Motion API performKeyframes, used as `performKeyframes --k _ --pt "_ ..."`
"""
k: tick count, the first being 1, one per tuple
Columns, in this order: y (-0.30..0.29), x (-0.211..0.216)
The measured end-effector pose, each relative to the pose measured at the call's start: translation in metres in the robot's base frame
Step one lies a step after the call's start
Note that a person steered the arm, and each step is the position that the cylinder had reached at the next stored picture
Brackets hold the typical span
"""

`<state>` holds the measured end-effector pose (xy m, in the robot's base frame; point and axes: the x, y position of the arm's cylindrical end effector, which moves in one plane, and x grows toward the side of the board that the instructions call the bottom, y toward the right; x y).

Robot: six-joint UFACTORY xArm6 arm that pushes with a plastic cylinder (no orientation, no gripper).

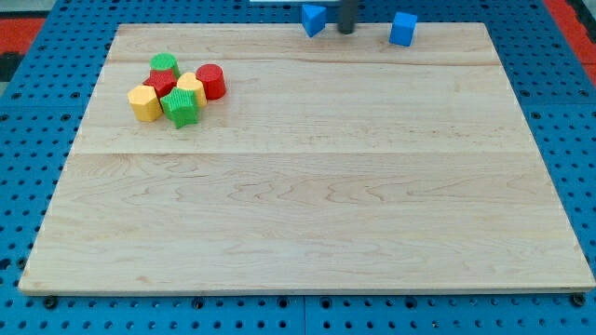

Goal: Move the arm to the center of the board

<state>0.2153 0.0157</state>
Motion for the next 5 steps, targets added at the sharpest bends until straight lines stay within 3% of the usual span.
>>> performKeyframes --k 1,3,4,5 --pt "-0.093 0.071" --pt "-0.013 0.148" --pt "0.046 0.074" --pt "0.054 0.014"
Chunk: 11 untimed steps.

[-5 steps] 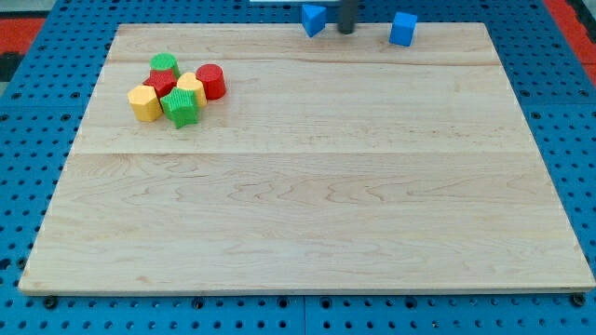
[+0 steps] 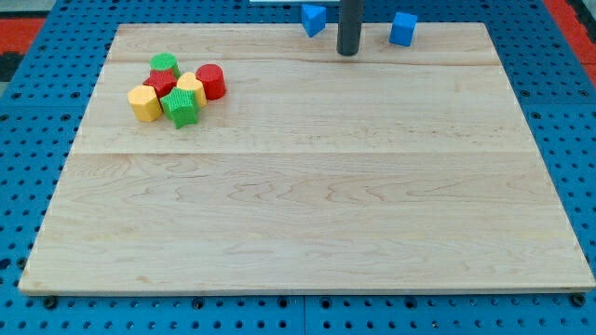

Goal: Move the arm to the center of the board

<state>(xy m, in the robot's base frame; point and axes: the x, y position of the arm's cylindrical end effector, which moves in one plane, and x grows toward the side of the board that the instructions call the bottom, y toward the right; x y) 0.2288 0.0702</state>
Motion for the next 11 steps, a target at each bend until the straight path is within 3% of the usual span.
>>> performKeyframes --k 1,5,6,7,9,11 --pt "0.0 -0.037" --pt "0.002 -0.03" --pt "0.01 0.047" --pt "-0.021 0.094" --pt "-0.155 0.177" --pt "-0.17 0.136"
